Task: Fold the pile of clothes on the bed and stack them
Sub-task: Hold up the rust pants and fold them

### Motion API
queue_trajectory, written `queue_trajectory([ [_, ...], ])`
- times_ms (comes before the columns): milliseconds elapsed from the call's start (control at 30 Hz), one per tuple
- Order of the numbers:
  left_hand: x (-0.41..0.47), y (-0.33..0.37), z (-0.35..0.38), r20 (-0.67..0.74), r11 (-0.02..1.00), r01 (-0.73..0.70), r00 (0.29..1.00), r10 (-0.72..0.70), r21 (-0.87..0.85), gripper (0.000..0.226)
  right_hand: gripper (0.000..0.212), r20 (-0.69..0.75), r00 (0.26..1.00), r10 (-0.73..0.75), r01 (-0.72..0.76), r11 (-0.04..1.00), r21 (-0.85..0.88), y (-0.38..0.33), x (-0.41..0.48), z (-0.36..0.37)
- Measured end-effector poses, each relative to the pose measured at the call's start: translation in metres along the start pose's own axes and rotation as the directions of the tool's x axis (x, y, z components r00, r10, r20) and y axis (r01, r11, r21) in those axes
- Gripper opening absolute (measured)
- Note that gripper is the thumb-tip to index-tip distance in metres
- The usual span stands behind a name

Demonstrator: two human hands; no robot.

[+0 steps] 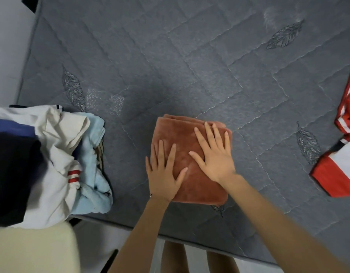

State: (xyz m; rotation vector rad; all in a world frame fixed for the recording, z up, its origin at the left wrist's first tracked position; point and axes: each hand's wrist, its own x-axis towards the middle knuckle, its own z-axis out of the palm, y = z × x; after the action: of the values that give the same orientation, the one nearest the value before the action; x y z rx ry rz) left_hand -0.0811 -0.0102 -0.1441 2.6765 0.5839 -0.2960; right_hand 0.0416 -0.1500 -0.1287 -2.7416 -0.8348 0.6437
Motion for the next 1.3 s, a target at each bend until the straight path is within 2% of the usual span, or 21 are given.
queue_trajectory([
  [133, 0.016, -0.009, 0.008, 0.017, 0.996, 0.077, 0.997, -0.076, -0.036, 0.078, 0.079, 0.105, 0.994, 0.016, -0.004, 0.994, -0.105, -0.011, 0.037, 0.001],
  [233, 0.012, -0.01, 0.004, -0.007, 0.995, 0.096, 0.995, -0.096, -0.024, 0.081, 0.089, 0.175, 0.985, 0.0, 0.005, 1.0, -0.031, -0.013, 0.059, -0.022],
  [267, 0.006, -0.01, 0.004, -0.02, 0.991, 0.132, 0.991, -0.133, -0.027, 0.084, 0.092, 0.192, 0.981, -0.012, 0.011, 1.0, 0.008, -0.012, 0.063, -0.03],
  [333, -0.012, -0.005, 0.003, -0.036, 0.945, 0.304, 0.95, -0.31, -0.118, 0.094, 0.097, 0.258, 0.965, -0.037, 0.015, 0.996, 0.087, -0.008, 0.07, -0.045],
  [400, -0.034, 0.007, 0.002, -0.02, 0.798, 0.515, 0.836, -0.548, -0.312, 0.107, 0.101, 0.379, 0.925, -0.021, -0.045, 0.985, 0.167, -0.001, 0.072, -0.051],
  [467, -0.055, 0.017, -0.002, 0.054, 0.576, 0.664, 0.676, -0.735, -0.477, 0.121, 0.106, 0.472, 0.881, 0.031, -0.17, 0.953, 0.253, 0.005, 0.067, -0.058],
  [500, -0.064, 0.019, -0.003, 0.112, 0.466, 0.697, 0.612, -0.783, -0.546, 0.124, 0.107, 0.509, 0.859, 0.053, -0.236, 0.923, 0.303, 0.007, 0.061, -0.061],
  [533, -0.071, 0.02, -0.004, 0.181, 0.36, 0.69, 0.58, -0.795, -0.628, 0.125, 0.107, 0.545, 0.836, 0.065, -0.3, 0.886, 0.355, 0.01, 0.053, -0.064],
  [600, -0.079, 0.025, -0.008, 0.321, 0.138, 0.594, 0.599, -0.734, -0.793, 0.121, 0.098, 0.615, 0.787, 0.058, -0.41, 0.794, 0.45, 0.016, 0.031, -0.069],
  [633, -0.08, 0.03, -0.011, 0.408, 0.023, 0.575, 0.607, -0.681, -0.818, 0.118, 0.09, 0.648, 0.76, 0.053, -0.457, 0.752, 0.475, 0.017, 0.019, -0.07],
  [700, -0.077, 0.043, -0.018, 0.594, -0.176, 0.611, 0.594, -0.543, -0.772, 0.102, 0.073, 0.699, 0.713, 0.053, -0.554, 0.654, 0.516, 0.021, -0.005, -0.067],
  [767, -0.074, 0.048, -0.021, 0.674, -0.264, 0.643, 0.552, -0.491, -0.719, 0.088, 0.068, 0.739, 0.67, 0.072, -0.64, 0.562, 0.525, 0.023, -0.026, -0.062],
  [867, -0.075, 0.034, -0.031, 0.74, -0.307, 0.689, 0.512, -0.436, -0.657, 0.1, 0.076, 0.806, 0.587, 0.074, -0.758, 0.399, 0.516, 0.027, -0.051, -0.05],
  [967, -0.071, 0.017, -0.049, 0.808, -0.303, 0.761, 0.466, -0.361, -0.574, 0.117, 0.052, 0.811, 0.582, 0.066, -0.796, 0.254, 0.55, 0.015, -0.068, -0.053],
  [1033, -0.064, 0.011, -0.07, 0.825, -0.245, 0.801, 0.466, -0.318, -0.547, 0.101, 0.049, 0.798, 0.598, 0.069, -0.796, 0.17, 0.581, 0.006, -0.074, -0.056],
  [1133, -0.051, 0.003, -0.105, 0.832, -0.17, 0.822, 0.501, -0.24, -0.544, 0.072, 0.059, 0.771, 0.634, 0.067, -0.774, 0.075, 0.629, -0.012, -0.08, -0.072],
  [1200, -0.046, 0.001, -0.132, 0.811, -0.119, 0.809, 0.547, -0.207, -0.576, 0.064, 0.065, 0.739, 0.671, 0.06, -0.741, 0.018, 0.672, -0.025, -0.085, -0.088],
  [1300, -0.045, 0.002, -0.178, 0.764, -0.089, 0.762, 0.625, -0.159, -0.642, 0.051, 0.058, 0.687, 0.725, 0.047, -0.687, -0.03, 0.726, -0.052, -0.092, -0.124],
])
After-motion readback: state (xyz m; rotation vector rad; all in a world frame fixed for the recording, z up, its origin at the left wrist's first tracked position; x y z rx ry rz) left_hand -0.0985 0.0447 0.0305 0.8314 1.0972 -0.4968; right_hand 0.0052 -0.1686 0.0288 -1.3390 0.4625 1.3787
